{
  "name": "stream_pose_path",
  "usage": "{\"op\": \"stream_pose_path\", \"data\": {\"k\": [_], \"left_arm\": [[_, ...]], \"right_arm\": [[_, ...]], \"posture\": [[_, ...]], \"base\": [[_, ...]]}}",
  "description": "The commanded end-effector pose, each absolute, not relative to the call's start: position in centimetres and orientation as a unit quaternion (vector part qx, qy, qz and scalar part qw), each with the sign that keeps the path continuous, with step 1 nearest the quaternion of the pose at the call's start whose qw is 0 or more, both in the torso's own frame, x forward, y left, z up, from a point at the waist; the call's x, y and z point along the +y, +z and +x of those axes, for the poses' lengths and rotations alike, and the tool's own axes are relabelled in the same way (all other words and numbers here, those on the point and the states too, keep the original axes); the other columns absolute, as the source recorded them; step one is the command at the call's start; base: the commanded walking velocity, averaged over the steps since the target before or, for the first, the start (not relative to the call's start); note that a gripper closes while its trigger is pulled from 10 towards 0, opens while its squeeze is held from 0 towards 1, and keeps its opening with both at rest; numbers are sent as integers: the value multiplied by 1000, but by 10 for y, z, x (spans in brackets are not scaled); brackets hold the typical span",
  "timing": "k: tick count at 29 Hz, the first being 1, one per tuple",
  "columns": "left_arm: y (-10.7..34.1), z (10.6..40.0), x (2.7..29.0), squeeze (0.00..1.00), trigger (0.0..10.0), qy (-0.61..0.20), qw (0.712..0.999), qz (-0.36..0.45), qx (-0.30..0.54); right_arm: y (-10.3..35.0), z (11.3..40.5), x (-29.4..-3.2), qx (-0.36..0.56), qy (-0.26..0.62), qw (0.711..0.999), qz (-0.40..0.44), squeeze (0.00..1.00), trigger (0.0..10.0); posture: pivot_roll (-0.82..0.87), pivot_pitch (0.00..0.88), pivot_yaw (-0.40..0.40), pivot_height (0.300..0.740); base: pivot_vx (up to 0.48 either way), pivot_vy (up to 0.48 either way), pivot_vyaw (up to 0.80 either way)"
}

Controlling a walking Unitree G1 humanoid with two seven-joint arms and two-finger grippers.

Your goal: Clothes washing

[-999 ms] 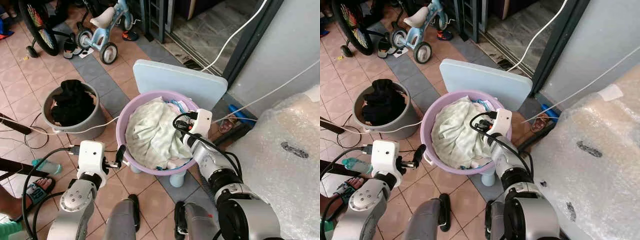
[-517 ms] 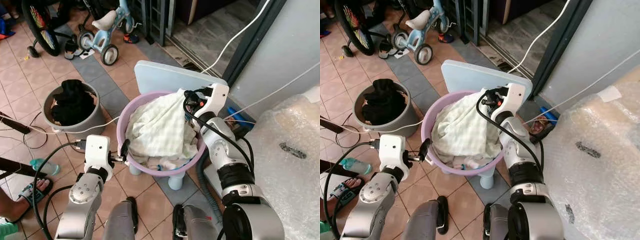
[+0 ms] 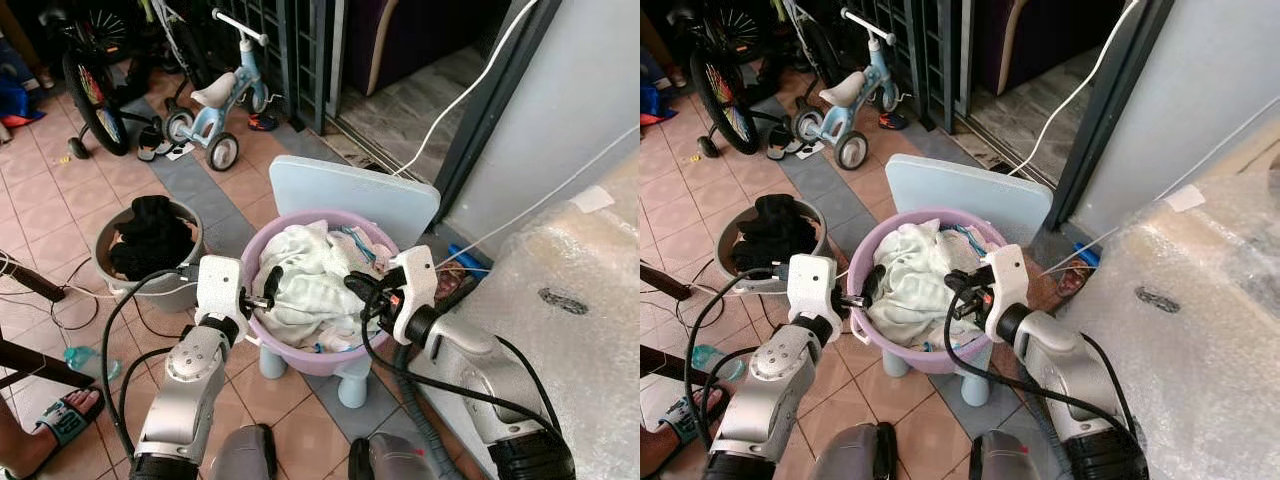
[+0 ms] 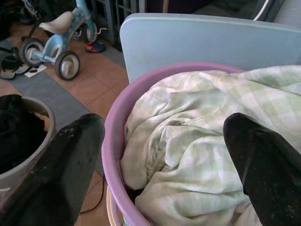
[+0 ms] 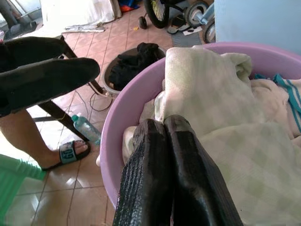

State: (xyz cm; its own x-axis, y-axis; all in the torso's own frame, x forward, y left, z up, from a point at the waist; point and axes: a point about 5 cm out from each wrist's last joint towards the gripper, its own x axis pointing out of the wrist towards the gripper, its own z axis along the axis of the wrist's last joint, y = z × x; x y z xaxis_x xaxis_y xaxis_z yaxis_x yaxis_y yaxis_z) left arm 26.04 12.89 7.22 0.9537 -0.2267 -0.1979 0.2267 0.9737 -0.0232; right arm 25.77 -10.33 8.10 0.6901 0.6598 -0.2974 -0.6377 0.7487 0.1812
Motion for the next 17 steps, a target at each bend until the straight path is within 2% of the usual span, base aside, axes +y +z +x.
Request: {"op": "stream_pose_path", "data": {"k": [1,2,9,13,15,17], "left_arm": [[70,255,133,0,10000,-114,988,8,102],[69,252,135,0,10000,-112,988,9,106],[69,233,144,0,10000,-98,988,9,118],[70,224,145,0,10000,-96,988,10,124],[71,214,145,0,10000,-95,987,10,132],[74,209,145,0,10000,-96,986,11,134]], "right_arm": [[81,252,-99,178,364,914,-2,1000,5569],[82,250,-96,174,378,909,-18,1000,10000],[79,245,-96,159,427,882,-120,1000,10000],[89,256,-96,113,403,897,-139,1000,10000],[106,277,-93,50,353,924,-141,1000,10000],[110,285,-92,33,333,930,-150,1000,10000]], "posture": [[-38,143,26,740],[-31,159,23,740],[3,231,6,740],[19,260,2,740],[36,294,-1,740],[50,309,-2,740]], "base": [[0,0,0],[0,0,0],[0,0,0],[0,0,0],[0,0,0],[0,0,0]]}}
